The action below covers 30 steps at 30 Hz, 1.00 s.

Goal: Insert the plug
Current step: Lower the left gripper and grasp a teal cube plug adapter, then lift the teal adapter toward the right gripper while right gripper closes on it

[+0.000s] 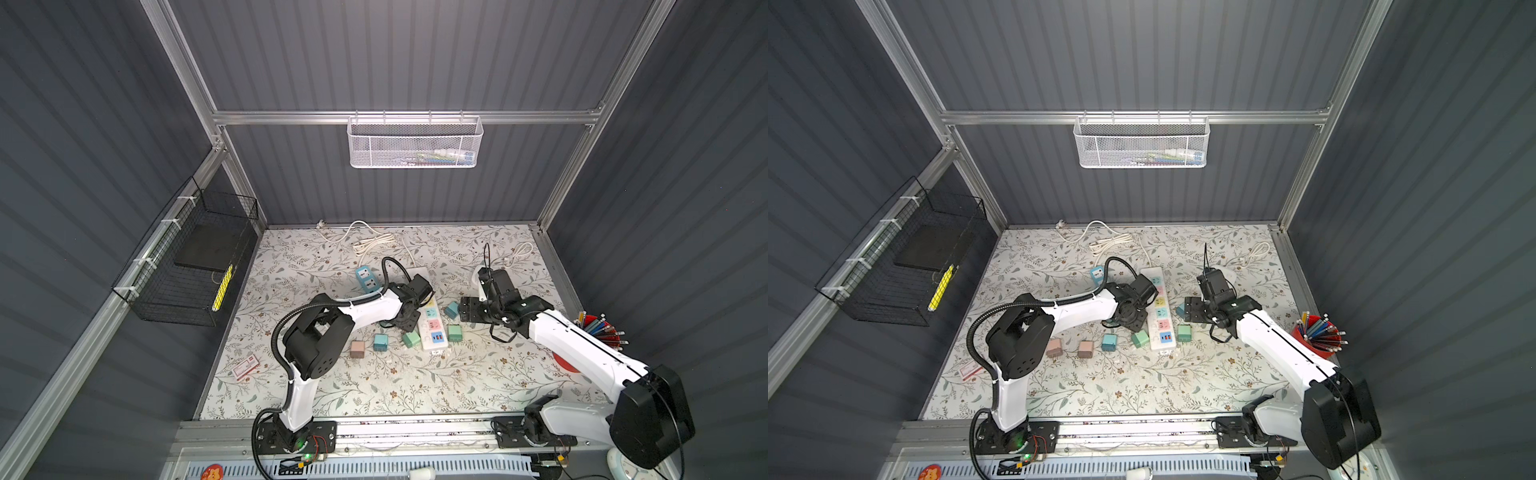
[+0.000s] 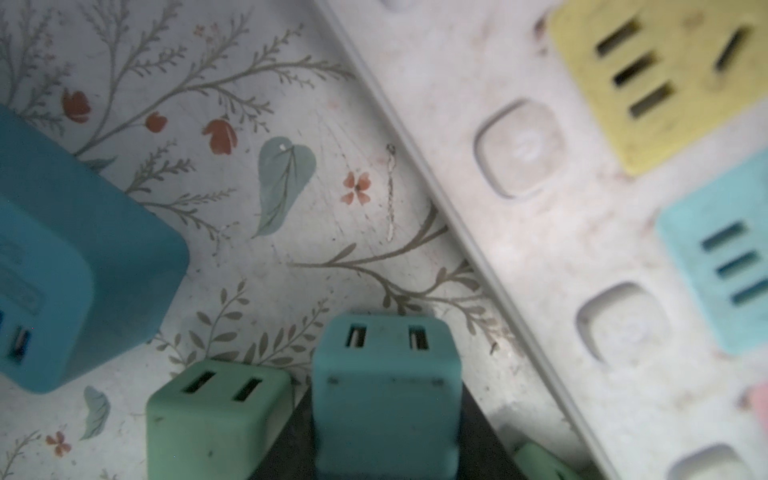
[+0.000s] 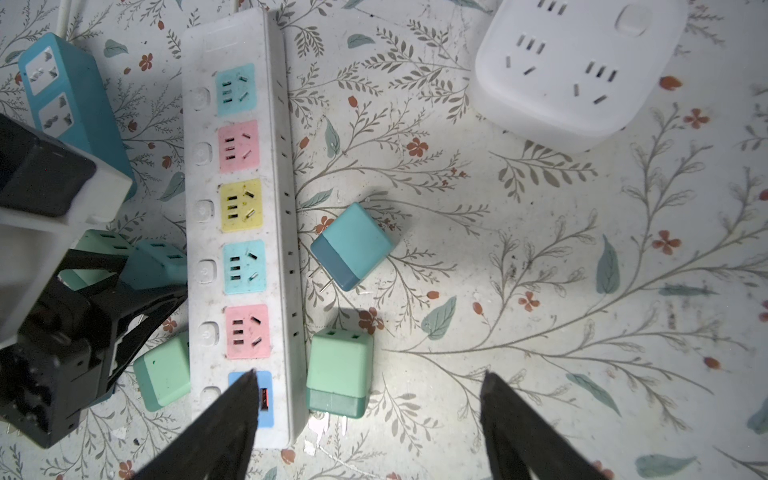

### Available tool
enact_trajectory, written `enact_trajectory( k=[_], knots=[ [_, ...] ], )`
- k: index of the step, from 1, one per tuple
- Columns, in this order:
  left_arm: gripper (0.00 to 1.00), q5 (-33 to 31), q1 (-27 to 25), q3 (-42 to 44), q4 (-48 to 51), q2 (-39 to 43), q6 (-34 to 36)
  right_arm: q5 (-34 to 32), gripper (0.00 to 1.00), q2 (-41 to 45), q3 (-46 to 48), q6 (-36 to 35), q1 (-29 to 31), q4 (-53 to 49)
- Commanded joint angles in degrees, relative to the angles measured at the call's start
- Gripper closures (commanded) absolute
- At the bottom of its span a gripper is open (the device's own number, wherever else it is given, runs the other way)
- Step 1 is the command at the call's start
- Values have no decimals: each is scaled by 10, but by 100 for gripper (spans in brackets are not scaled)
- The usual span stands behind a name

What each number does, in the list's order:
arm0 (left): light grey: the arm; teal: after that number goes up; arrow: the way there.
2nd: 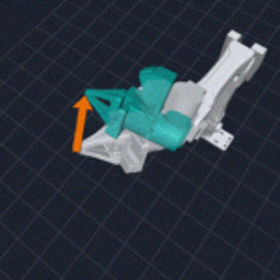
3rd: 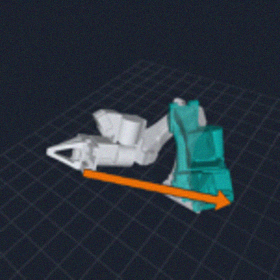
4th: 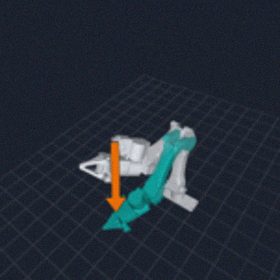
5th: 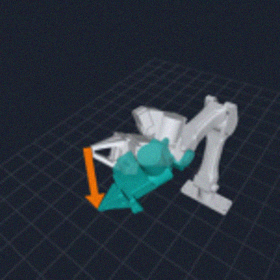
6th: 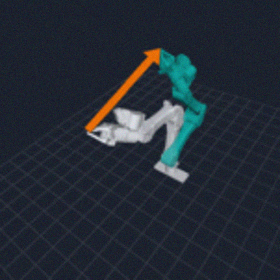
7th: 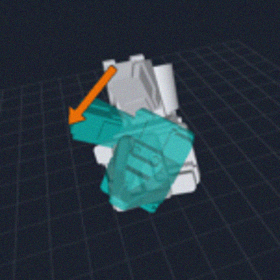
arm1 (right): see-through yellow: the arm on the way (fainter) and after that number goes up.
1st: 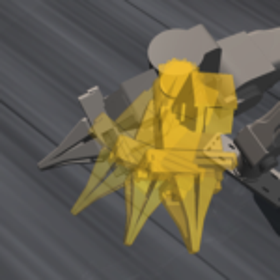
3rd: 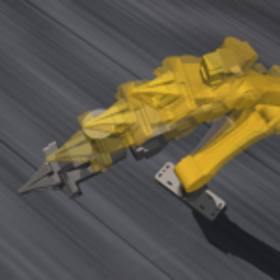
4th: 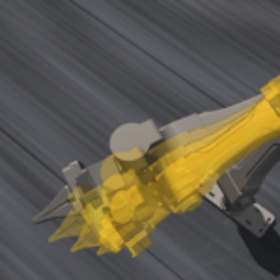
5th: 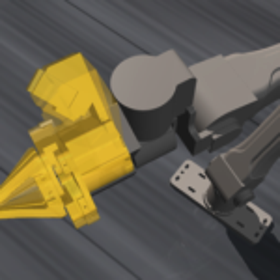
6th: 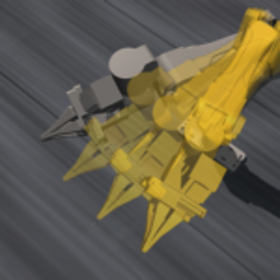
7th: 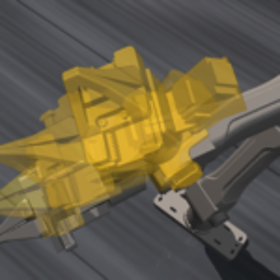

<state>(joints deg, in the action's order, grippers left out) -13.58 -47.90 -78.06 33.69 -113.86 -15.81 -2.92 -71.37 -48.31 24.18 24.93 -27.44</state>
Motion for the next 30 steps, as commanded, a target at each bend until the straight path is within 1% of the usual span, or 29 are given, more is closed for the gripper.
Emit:
enact_trajectory(
  k=[1, 3, 4, 8, 10, 12, 13, 14, 16, 17, 19, 24, 27, 30],
  knots=[
    [75, -9, 3, 31, -15, 43, 10, 9, 17, 18, -9, -4, 3, -13],
    [77, 2, 3, 60, -71, 89, 22, 23, 18, 22, -14, -6, 3, -13],
    [77, 9, 1, 83, -114, 118, 30, 34, 20, 25, -16, -8, 3, -12],
    [77, 26, 0, 205, -322, 232, 57, 107, 27, 34, -26, -8, 3, 0],
    [77, 39, 0, 254, -407, 268, 74, 138, 35, 38, -31, -3, 4, 8],
    [78, 53, -2, 285, -459, 292, 85, 171, 48, 41, -40, 3, 8, 17],
    [78, 65, -1, 293, -472, 302, 88, 189, 56, 40, -46, 10, 10, 25],
    [79, 72, -3, 295, -475, 307, 93, 203, 62, 39, -51, 12, 13, 31],
    [80, 86, -4, 291, -467, 313, 101, 215, 73, 31, -65, 20, 23, 41],
    [80, 90, -5, 289, -462, 315, 107, 239, 73, 24, -75, 22, 31, 43],
    [80, 101, -6, 289, -462, 320, 112, 248, 64, 7, -94, 24, 46, 47],
    [79, 123, -10, 292, -462, 334, 116, 252, 49, -43, -139, 23, 75, 48],
    [80, 129, -11, 289, -457, 341, 117, 263, 46, -65, -155, 28, 79, 69],
    [79, 134, -13, 291, -453, 348, 117, 271, 46, -83, -162, 32, 80, 80]
  ],
)
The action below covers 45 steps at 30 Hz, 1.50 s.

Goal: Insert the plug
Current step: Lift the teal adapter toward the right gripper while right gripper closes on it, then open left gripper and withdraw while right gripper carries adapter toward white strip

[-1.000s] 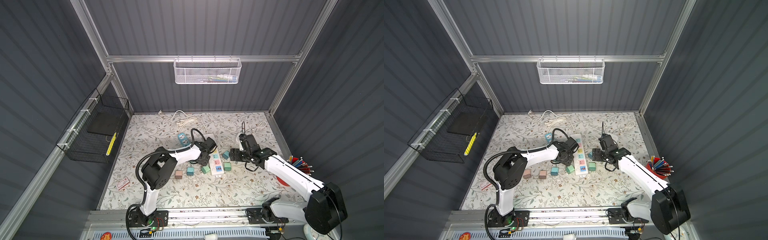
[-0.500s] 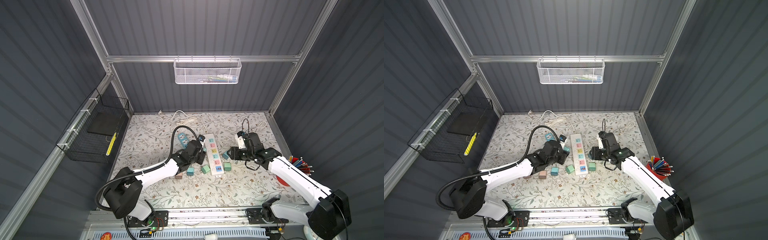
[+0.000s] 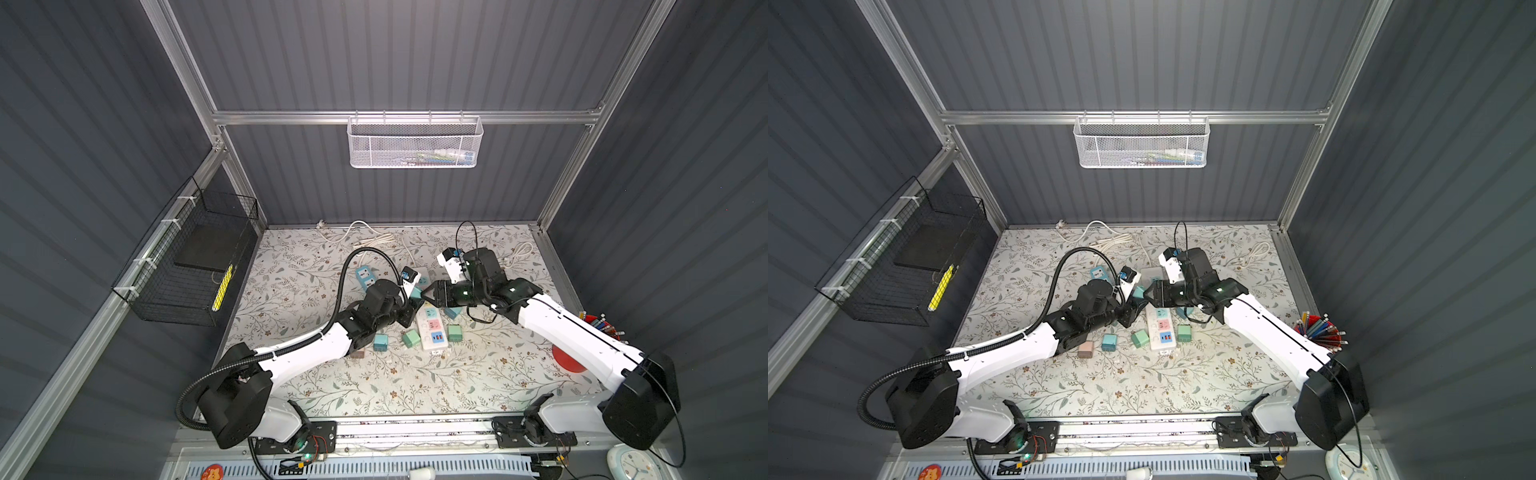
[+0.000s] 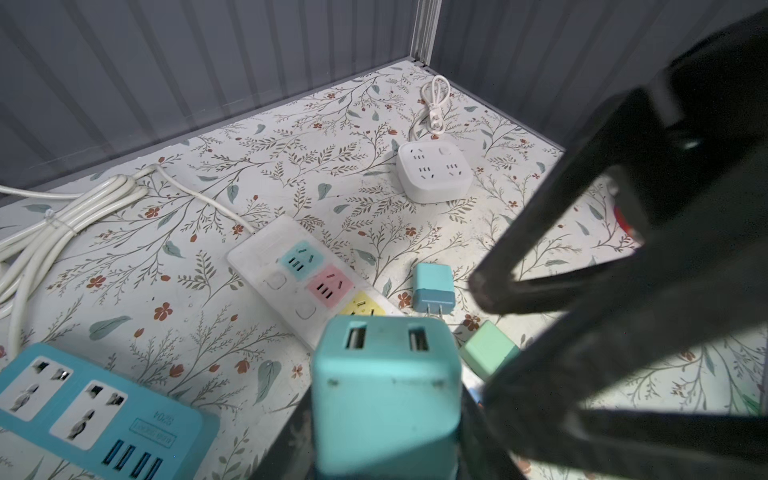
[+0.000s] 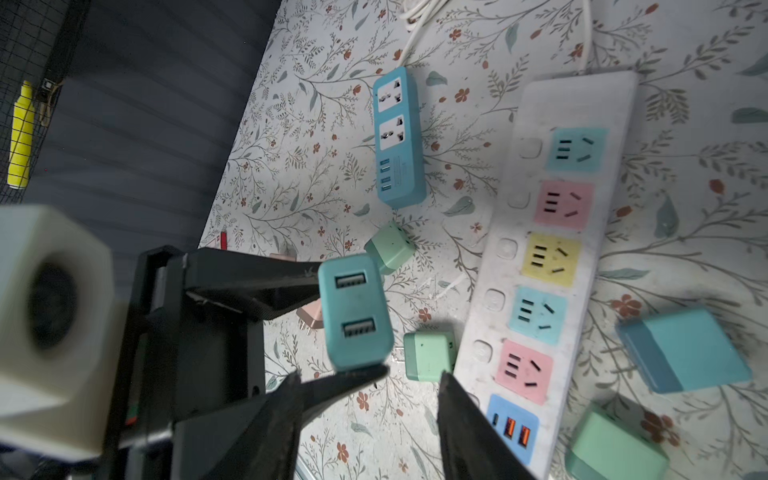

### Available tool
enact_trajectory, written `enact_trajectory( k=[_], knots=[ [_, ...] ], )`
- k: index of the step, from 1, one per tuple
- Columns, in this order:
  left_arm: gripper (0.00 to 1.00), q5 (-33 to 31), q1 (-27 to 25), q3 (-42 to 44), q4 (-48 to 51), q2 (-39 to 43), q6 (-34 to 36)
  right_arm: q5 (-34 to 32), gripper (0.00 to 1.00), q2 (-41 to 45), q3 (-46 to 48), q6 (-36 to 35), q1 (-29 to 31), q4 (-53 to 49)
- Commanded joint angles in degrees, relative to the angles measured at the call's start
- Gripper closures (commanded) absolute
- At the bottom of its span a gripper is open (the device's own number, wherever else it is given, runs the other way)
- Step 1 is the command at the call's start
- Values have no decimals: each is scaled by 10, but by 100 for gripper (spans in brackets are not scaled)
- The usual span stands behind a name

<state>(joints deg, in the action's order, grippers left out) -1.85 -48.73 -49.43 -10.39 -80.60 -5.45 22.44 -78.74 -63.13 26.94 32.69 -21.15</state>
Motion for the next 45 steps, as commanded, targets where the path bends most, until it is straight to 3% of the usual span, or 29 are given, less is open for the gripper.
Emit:
enact_trajectory(
  k=[1, 12, 16, 23, 25, 31, 37, 42, 45],
  knots=[
    [79, 17, -4, 5, -10, 16, 14, 19, 47, -15, -16, 5, 3, 18],
    [79, 26, -6, 4, -13, 12, 8, 62, 57, -57, -19, 24, 9, 57],
    [77, 20, -6, -2, -4, 12, 15, 72, 66, -71, -24, 29, 11, 64],
    [52, -22, -6, -8, 21, 30, 6, 50, 77, -61, -25, 29, 13, 68],
    [40, -22, -6, -21, 44, 39, -8, 23, 79, -56, -27, 23, 13, 61],
    [22, -55, -5, -30, 76, 104, -47, -115, 79, -48, -46, -24, 14, 40],
    [13, -273, 15, -103, 158, 101, -64, -258, 80, -82, -41, -86, 15, 76],
    [14, -179, 134, -174, 232, 38, -163, -328, 81, -121, -18, -110, 16, 162],
    [14, -138, 165, -220, 269, -10, -187, -347, 81, -147, -5, -109, 17, 216]
  ],
)
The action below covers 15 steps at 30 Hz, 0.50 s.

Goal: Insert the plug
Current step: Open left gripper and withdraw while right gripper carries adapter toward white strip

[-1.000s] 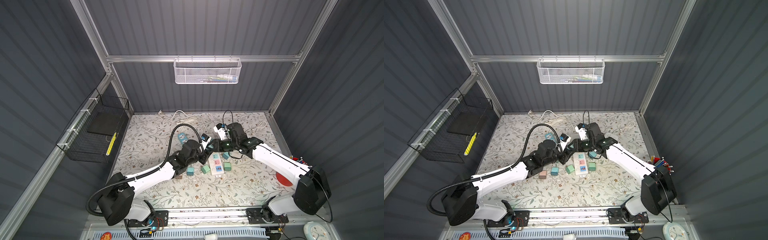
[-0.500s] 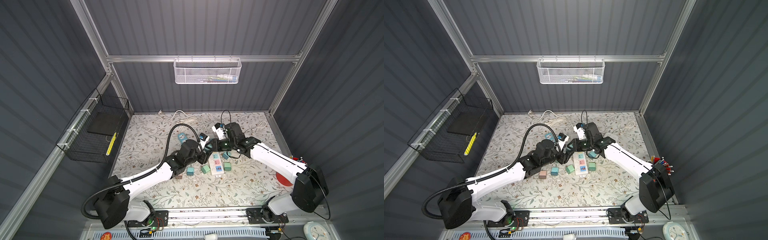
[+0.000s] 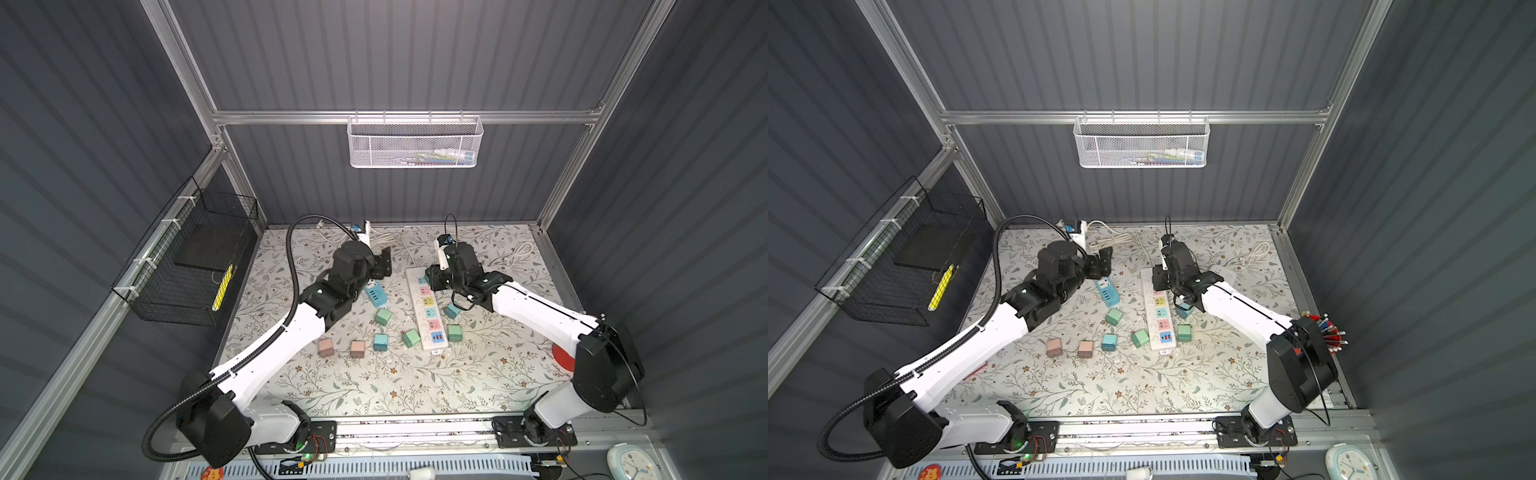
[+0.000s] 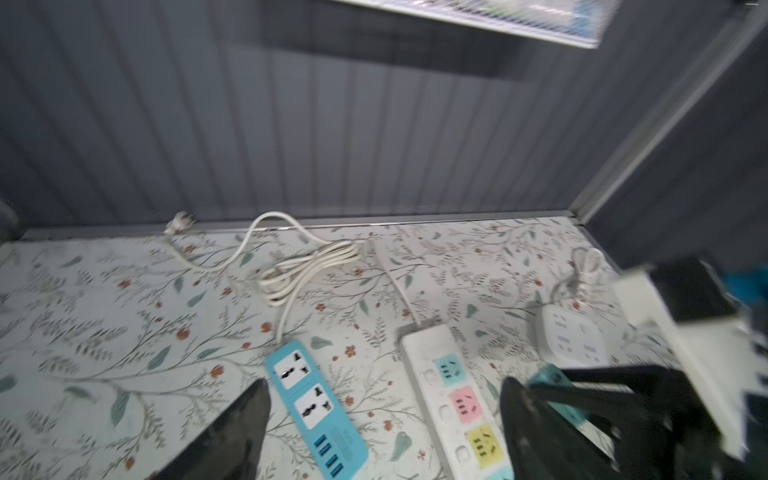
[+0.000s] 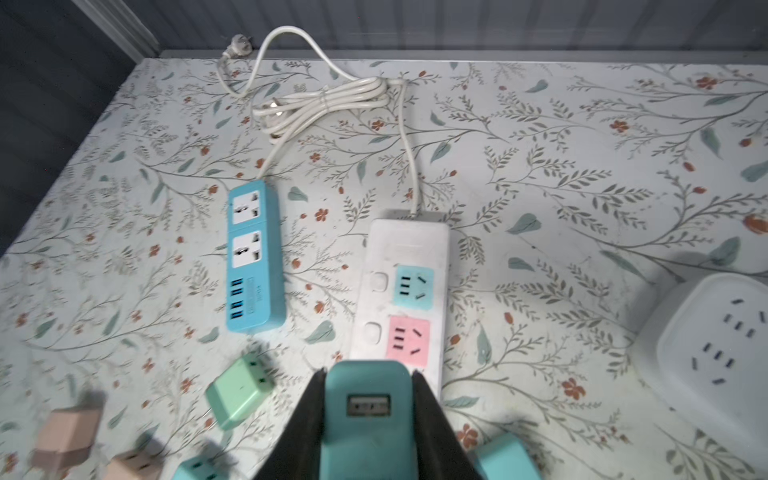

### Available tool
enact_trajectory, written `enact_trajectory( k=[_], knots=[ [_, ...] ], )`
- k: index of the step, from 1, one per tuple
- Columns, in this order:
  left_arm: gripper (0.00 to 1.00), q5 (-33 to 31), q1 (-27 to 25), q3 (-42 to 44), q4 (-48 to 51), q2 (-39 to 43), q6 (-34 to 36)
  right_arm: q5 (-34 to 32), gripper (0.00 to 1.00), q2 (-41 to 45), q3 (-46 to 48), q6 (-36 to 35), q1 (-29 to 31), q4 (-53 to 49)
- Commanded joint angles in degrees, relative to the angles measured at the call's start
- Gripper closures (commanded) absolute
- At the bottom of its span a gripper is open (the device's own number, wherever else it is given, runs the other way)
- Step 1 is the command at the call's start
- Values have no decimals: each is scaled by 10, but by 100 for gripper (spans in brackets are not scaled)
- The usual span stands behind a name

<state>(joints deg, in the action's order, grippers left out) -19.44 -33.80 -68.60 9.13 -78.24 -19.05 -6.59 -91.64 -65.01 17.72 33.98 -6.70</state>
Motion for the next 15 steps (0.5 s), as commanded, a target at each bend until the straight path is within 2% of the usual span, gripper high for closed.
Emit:
enact_trajectory(
  k=[1, 5, 15],
  knots=[
    [14, 57, 22, -41, 80, -48, -51, -58, 81, -28, 13, -17, 6, 79],
    [13, 80, 35, -63, 90, -80, -43, -58, 81, -72, 9, -13, 7, 115],
    [13, 110, 39, -15, 61, -63, -39, -72, 81, -151, -37, -9, 7, 114]
  ],
)
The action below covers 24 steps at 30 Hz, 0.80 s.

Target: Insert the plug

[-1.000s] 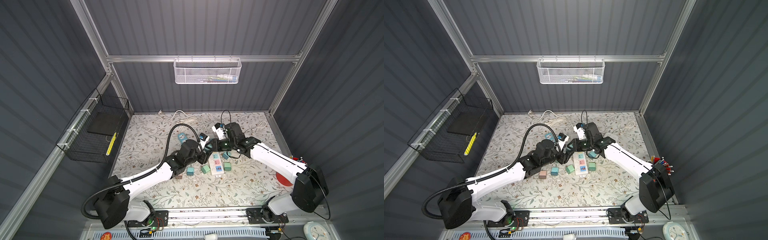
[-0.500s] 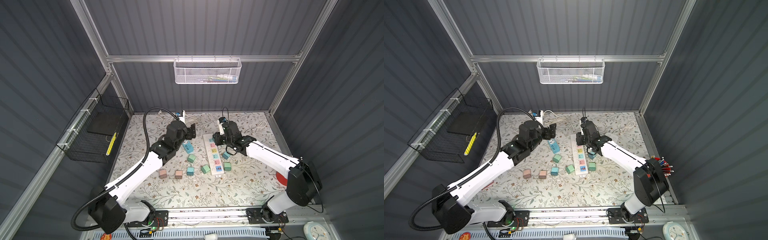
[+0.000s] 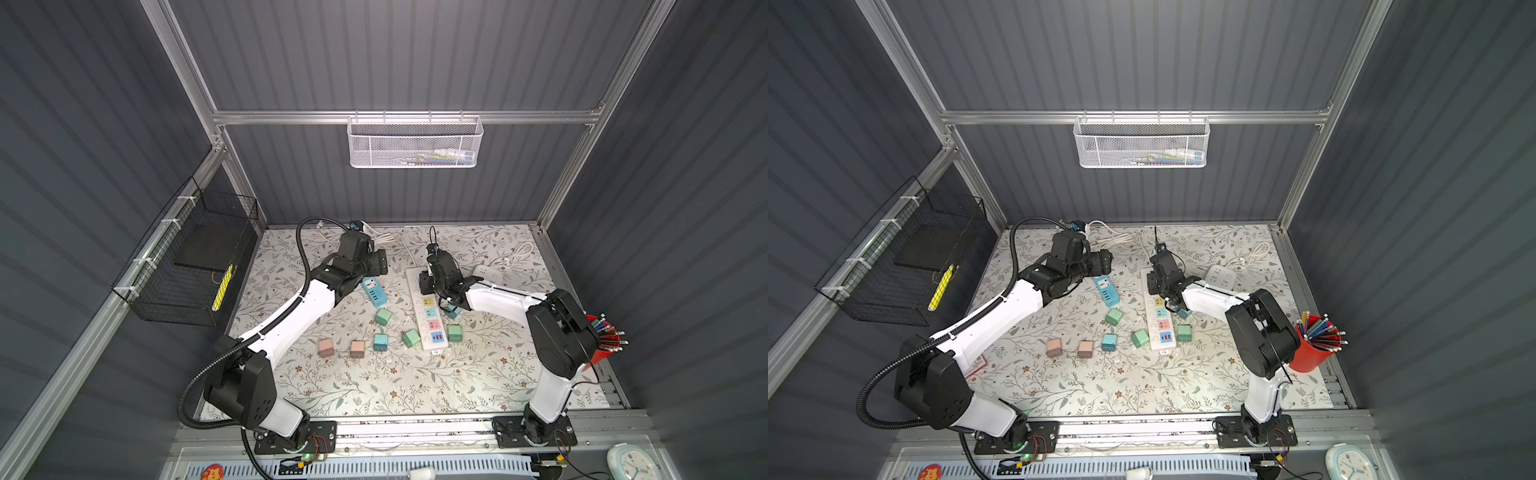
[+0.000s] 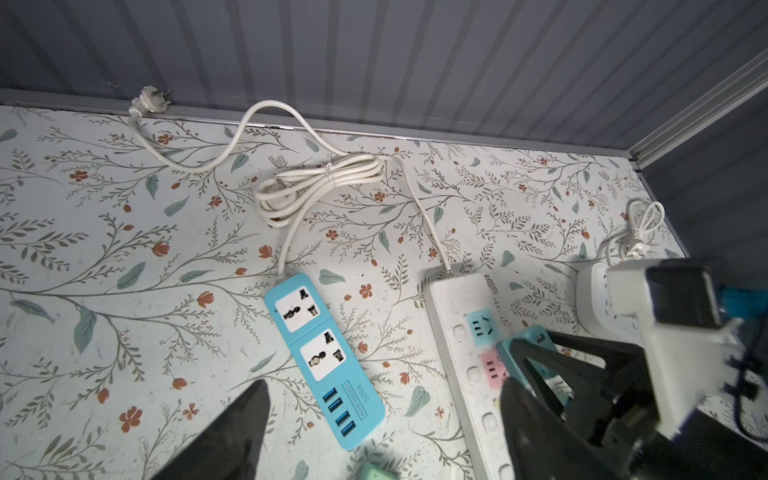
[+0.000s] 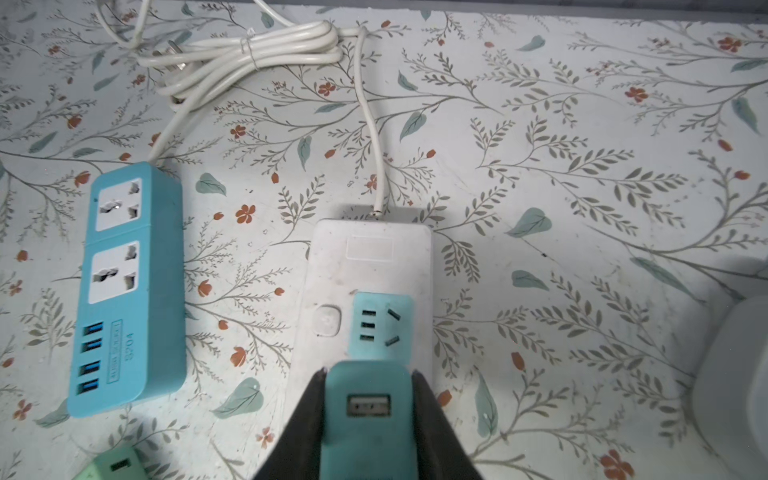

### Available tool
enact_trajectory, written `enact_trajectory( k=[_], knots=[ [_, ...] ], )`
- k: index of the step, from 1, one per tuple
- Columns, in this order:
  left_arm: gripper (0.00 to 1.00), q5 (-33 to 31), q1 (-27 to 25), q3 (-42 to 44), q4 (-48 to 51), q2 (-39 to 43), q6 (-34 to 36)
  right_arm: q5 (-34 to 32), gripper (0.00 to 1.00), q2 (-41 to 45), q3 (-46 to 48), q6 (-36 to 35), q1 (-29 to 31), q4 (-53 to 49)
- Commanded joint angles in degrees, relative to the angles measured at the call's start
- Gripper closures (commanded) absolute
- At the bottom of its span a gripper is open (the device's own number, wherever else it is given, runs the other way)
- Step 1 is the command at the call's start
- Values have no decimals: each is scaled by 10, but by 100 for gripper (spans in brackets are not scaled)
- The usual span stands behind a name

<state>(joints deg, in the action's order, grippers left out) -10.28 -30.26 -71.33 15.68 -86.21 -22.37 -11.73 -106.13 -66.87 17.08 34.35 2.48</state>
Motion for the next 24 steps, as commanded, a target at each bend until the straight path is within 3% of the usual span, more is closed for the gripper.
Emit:
enact_trajectory(
  k=[1, 24],
  knots=[
    [13, 20, 3, 14, -4, 18, -6, -26, 81, -9, -19, -5, 3, 28],
    [13, 30, 3, 30, -21, 41, 8, -39, 83, -58, -16, -8, 11, 79]
  ],
)
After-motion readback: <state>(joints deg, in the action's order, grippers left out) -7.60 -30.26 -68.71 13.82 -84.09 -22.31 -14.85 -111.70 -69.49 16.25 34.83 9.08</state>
